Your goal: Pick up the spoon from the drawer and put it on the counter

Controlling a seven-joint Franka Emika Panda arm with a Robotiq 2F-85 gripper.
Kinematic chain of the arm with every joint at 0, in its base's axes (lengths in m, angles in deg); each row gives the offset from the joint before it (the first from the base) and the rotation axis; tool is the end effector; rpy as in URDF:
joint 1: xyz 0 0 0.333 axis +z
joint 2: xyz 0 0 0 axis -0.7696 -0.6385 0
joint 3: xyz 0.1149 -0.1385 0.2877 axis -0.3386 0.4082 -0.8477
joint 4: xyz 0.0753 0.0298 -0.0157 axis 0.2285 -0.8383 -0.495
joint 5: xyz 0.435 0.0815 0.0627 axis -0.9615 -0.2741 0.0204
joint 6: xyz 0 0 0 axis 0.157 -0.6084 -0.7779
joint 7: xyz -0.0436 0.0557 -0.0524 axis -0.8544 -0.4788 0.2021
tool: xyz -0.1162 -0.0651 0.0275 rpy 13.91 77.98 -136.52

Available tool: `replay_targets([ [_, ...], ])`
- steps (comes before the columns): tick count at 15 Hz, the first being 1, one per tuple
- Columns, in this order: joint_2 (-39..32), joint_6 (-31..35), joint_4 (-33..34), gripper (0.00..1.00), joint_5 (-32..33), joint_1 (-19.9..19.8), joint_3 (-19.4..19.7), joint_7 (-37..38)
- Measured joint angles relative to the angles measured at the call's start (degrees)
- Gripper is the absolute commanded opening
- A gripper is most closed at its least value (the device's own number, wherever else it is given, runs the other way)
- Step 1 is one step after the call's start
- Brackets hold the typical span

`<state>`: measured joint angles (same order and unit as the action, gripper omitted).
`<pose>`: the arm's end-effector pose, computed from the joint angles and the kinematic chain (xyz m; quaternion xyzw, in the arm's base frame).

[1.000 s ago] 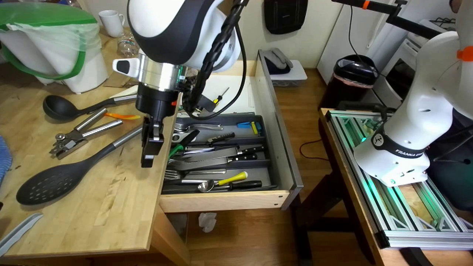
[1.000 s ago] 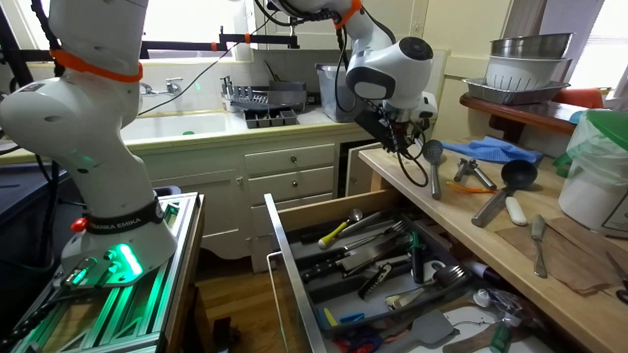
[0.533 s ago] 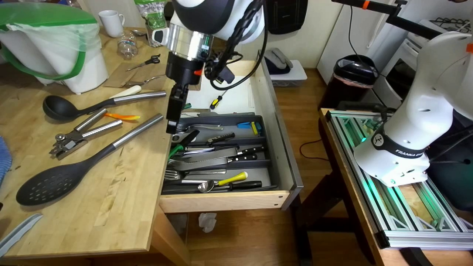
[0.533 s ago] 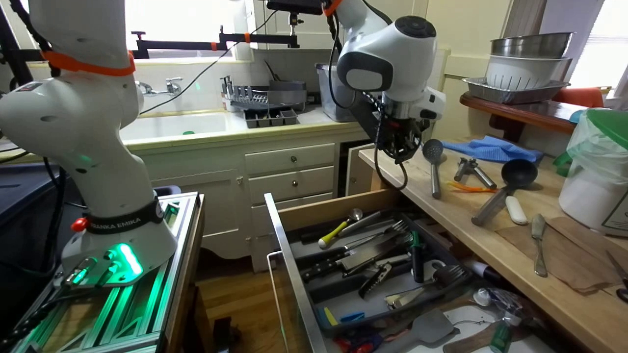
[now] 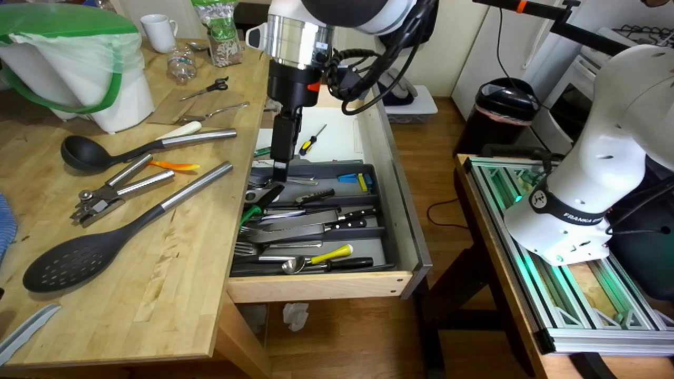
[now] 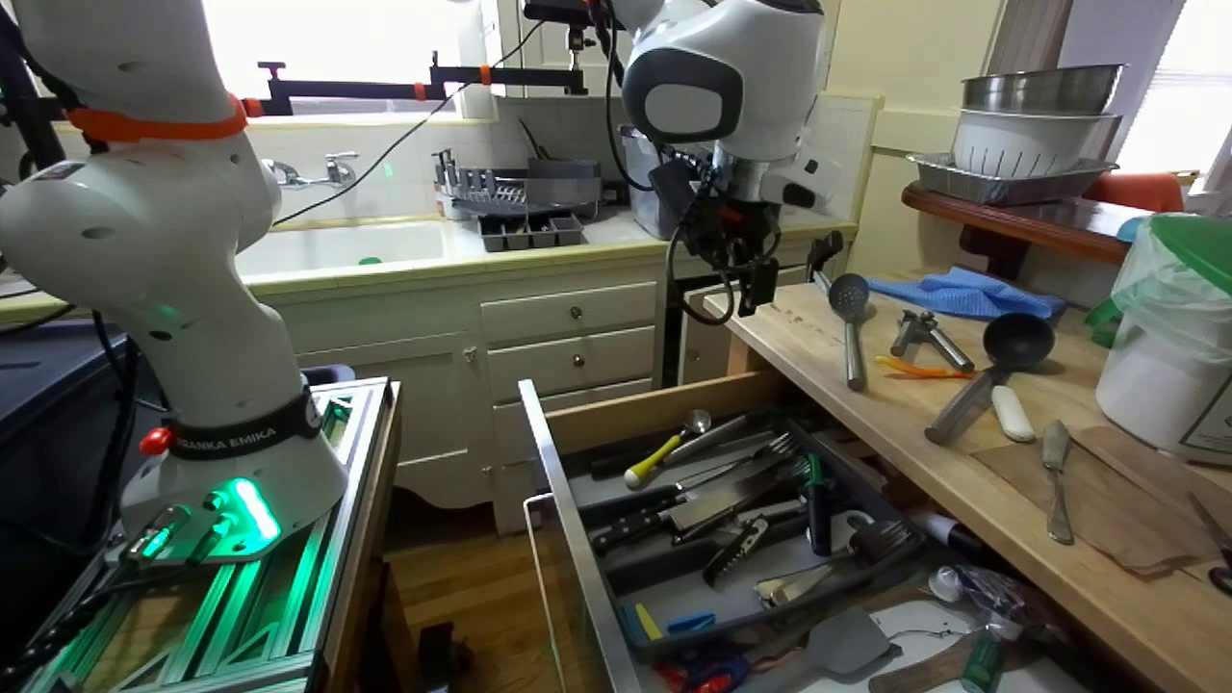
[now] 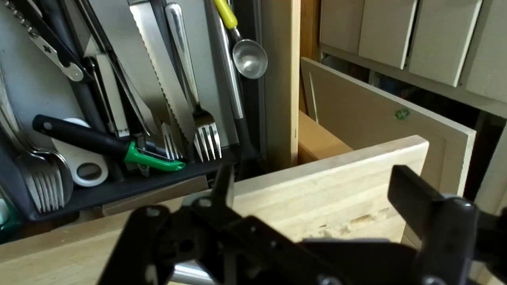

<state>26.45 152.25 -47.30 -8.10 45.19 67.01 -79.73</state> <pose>0.5982 -0.0172 0.3065 -0.9819 -0.0038 -0.0750 0.1737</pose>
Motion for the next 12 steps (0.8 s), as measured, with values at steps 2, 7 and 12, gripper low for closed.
replay_targets([
  [2,0.3,-0.4,-0.7,1.00,0.5,0.1,0.0,0.0],
  [7,1.2,-0.5,-1.9,1.00,11.1,0.2,0.8,2.3],
  [12,6.0,-2.4,-2.2,1.00,22.9,0.2,2.8,4.5],
])
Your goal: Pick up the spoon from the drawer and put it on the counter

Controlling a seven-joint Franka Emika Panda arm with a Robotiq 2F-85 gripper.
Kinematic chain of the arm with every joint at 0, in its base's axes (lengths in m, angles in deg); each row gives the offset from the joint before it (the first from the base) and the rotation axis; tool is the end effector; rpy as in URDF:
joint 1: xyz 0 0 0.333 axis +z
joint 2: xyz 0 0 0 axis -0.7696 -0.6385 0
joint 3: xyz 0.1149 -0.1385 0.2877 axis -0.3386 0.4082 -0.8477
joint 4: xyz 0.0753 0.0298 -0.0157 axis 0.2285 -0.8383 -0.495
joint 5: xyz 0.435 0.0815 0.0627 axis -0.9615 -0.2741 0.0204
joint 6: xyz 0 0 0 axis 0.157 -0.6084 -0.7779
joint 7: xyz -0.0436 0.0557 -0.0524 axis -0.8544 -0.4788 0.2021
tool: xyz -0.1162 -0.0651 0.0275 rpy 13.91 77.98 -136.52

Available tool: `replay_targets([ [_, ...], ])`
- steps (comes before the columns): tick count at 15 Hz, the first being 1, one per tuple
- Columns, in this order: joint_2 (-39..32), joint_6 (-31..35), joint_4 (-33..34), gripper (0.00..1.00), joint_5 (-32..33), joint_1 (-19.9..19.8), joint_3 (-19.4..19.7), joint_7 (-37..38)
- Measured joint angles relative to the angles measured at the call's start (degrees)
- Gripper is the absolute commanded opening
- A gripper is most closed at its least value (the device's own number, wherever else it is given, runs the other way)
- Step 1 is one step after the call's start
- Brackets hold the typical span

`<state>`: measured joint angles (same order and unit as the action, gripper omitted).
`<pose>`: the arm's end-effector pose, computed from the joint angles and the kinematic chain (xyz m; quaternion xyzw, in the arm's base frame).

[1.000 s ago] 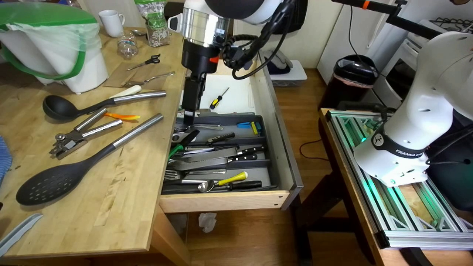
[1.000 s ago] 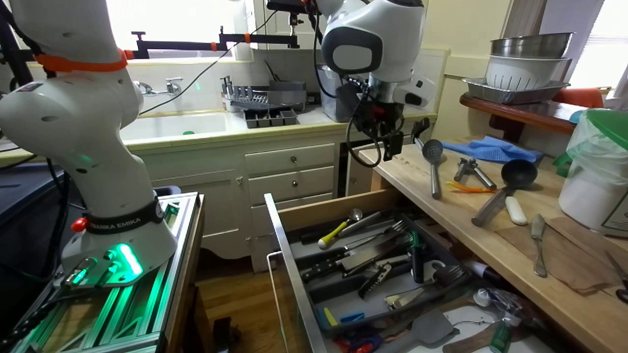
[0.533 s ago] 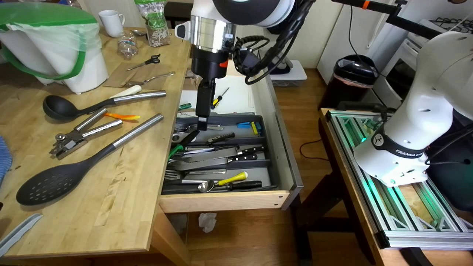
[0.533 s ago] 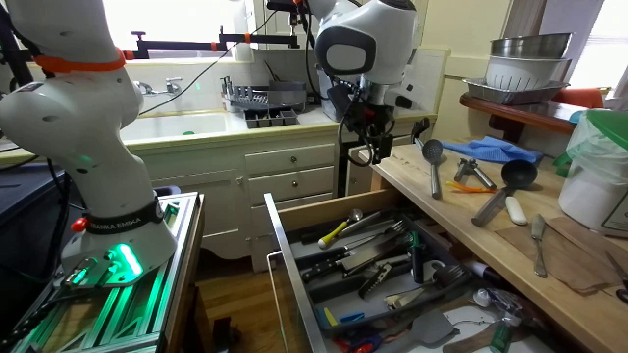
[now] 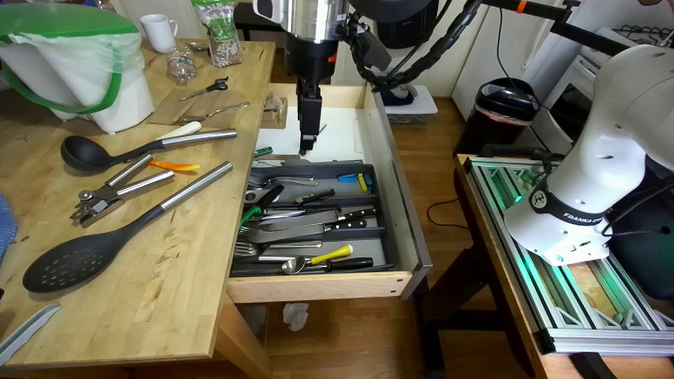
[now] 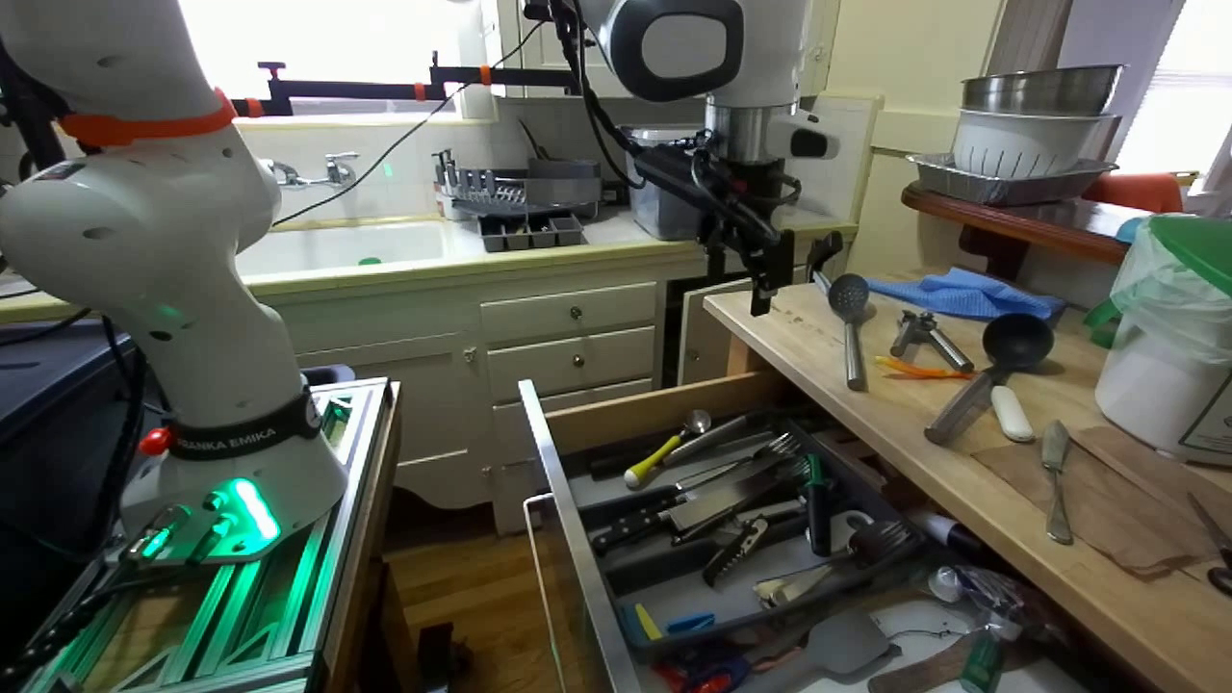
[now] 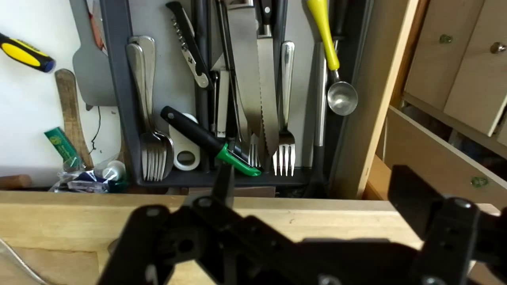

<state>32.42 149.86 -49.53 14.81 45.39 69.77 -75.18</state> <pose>0.5753 -0.0535 0.3414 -0.9945 -0.0836 -0.0534 0.0330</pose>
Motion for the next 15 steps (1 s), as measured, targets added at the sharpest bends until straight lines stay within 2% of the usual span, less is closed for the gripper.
replay_targets([
  [3,0.0,5.9,-2.1,1.00,-2.9,1.3,-0.4,-6.4],
  [6,-2.7,18.4,-7.1,1.00,-14.7,3.8,-2.2,-17.7],
  [7,-4.1,20.6,-7.8,1.00,-19.3,4.6,-3.5,-21.0],
  [10,-8.1,21.2,-7.3,1.00,-33.2,0.6,-12.8,-30.8],
  [11,-9.7,21.3,-7.3,1.00,-37.5,-0.5,-14.6,-34.7],
  [13,-13.2,21.3,-7.4,1.00,-44.6,-2.3,-15.5,-42.0],
  [15,-16.2,21.3,-7.3,1.00,-47.2,-4.1,-15.3,-46.0],
])
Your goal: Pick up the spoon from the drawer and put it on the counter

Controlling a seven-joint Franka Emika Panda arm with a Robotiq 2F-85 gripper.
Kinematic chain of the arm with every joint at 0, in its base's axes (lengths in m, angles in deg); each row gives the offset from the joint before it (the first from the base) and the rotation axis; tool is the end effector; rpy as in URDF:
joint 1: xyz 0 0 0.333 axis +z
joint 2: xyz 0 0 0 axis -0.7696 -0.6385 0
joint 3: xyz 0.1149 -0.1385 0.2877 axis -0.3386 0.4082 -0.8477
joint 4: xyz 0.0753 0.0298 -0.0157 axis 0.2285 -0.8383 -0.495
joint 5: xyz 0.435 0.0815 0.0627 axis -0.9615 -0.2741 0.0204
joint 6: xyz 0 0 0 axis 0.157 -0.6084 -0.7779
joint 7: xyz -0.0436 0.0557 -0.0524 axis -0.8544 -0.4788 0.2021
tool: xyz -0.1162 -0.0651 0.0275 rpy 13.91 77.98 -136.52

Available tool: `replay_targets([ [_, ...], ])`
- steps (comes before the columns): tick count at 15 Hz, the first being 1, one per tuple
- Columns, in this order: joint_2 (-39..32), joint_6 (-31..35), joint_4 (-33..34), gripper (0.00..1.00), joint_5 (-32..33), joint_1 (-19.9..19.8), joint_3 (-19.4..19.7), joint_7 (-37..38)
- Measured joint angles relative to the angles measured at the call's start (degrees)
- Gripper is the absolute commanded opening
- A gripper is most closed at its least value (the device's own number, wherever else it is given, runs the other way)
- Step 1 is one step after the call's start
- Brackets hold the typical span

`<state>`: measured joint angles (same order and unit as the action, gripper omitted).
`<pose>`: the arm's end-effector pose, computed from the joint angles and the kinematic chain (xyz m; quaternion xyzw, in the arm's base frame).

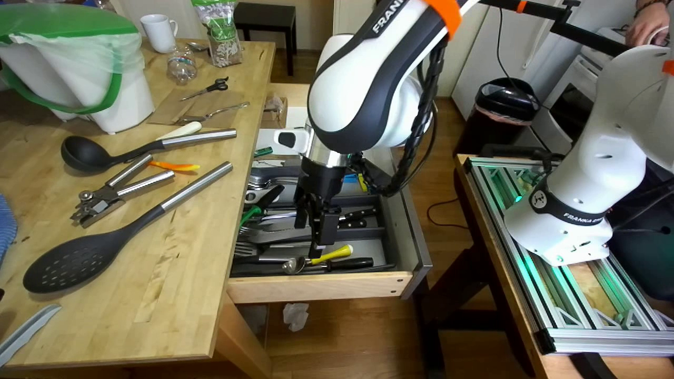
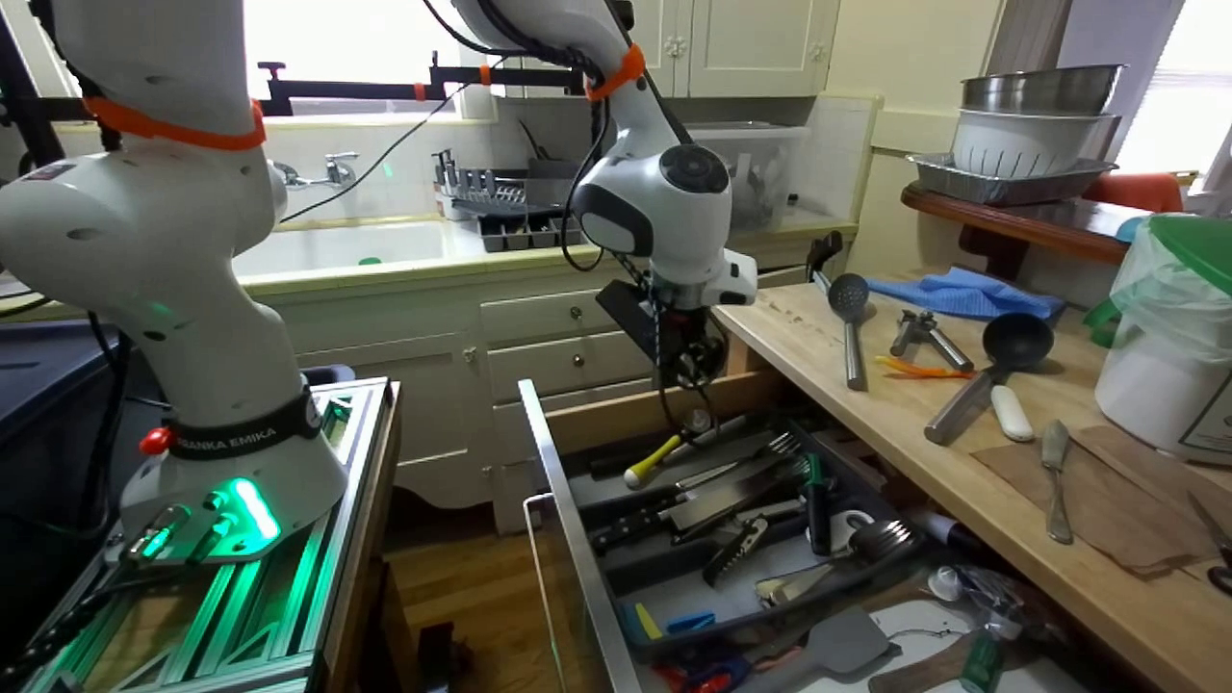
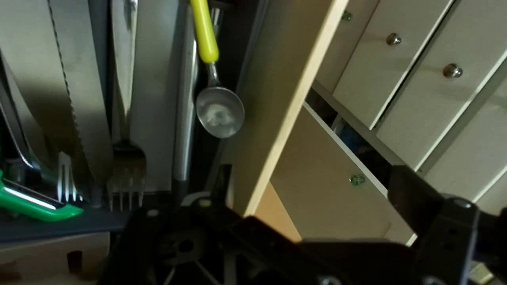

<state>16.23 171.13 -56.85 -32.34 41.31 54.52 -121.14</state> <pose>0.5424 0.0418 0.1597 -0.9538 -0.1821 -0.1316 0.1994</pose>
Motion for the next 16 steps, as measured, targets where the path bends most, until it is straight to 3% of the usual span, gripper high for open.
replay_targets([
  [12,-5.6,1.0,-0.4,1.00,1.7,-0.5,0.9,-1.8],
  [16,-9.0,4.3,-0.6,1.00,1.7,-0.5,1.9,-3.7],
])
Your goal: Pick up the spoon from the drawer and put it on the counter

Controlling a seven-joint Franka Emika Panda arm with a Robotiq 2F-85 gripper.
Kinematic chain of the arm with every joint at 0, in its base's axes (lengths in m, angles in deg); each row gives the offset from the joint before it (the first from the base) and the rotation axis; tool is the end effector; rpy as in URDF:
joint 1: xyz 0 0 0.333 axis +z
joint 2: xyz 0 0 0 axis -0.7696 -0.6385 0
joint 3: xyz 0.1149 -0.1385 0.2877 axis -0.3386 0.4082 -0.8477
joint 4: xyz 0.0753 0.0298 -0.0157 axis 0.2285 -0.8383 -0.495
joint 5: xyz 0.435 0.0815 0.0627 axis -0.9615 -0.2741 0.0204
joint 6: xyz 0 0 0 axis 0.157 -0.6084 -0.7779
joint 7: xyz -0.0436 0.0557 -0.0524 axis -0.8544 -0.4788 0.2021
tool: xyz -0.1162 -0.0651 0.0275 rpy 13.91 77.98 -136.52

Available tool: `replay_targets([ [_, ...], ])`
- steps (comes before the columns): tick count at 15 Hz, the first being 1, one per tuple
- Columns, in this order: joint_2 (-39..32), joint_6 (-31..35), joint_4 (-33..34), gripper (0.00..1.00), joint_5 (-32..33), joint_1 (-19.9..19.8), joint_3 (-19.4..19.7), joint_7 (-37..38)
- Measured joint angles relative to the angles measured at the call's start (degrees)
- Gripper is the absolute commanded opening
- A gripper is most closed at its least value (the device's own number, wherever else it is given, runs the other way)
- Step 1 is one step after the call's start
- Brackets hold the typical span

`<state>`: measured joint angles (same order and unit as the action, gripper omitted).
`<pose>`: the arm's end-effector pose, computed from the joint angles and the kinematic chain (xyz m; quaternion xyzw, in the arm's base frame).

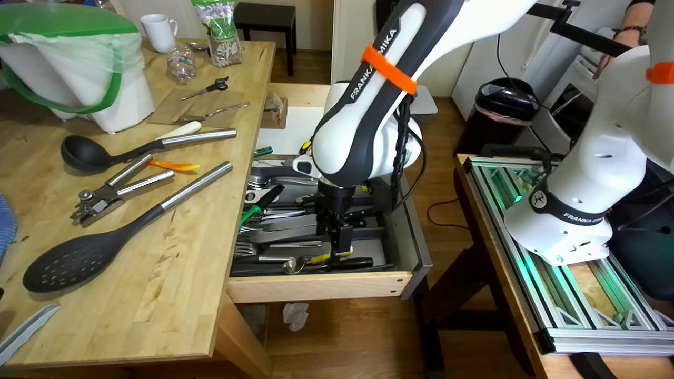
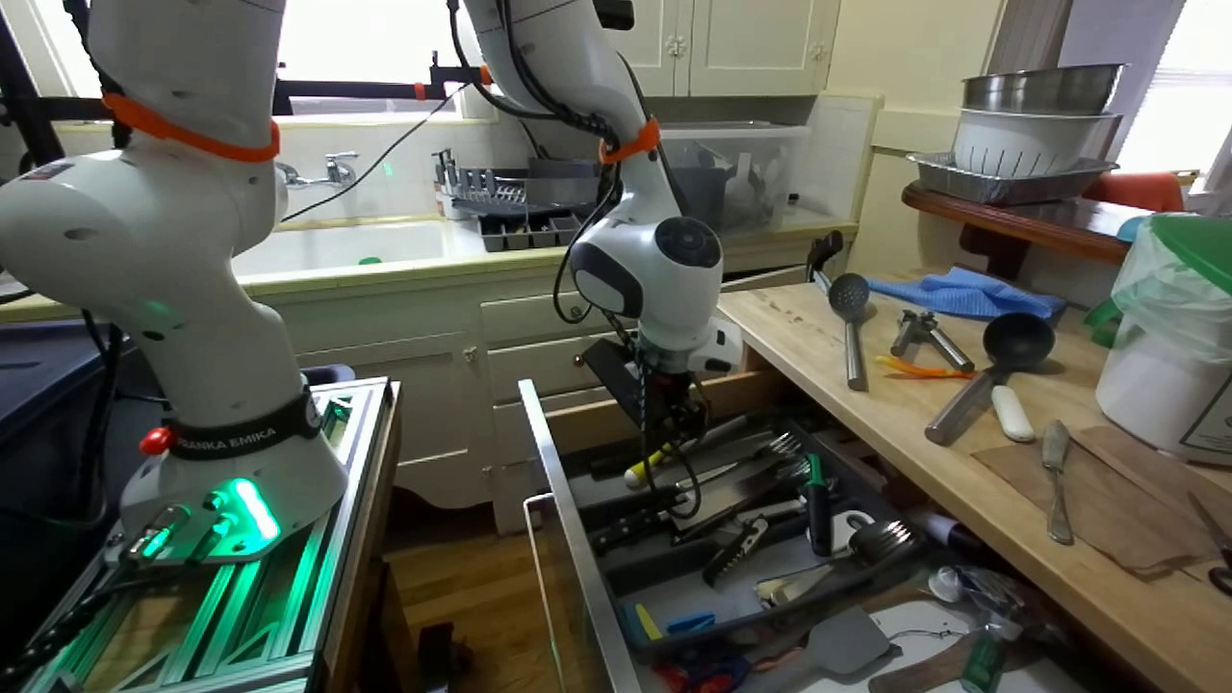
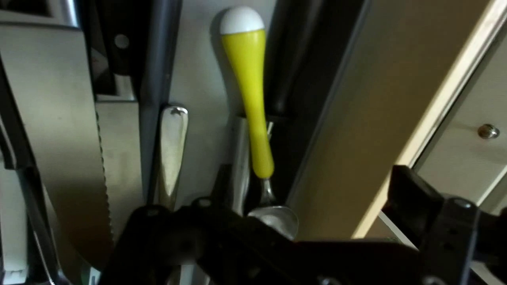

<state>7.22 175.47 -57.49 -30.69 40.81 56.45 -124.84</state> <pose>0.5110 0.0143 0.0778 -0.9628 -0.1845 -0.0801 0.1802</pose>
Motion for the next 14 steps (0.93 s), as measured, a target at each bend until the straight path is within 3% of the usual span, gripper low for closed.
replay_targets([
  [7,-5.5,7.2,2.1,0.80,0.0,0.2,-0.3,-2.8],
  [14,-9.0,9.1,5.4,0.74,0.0,1.2,-1.5,-3.2],
])
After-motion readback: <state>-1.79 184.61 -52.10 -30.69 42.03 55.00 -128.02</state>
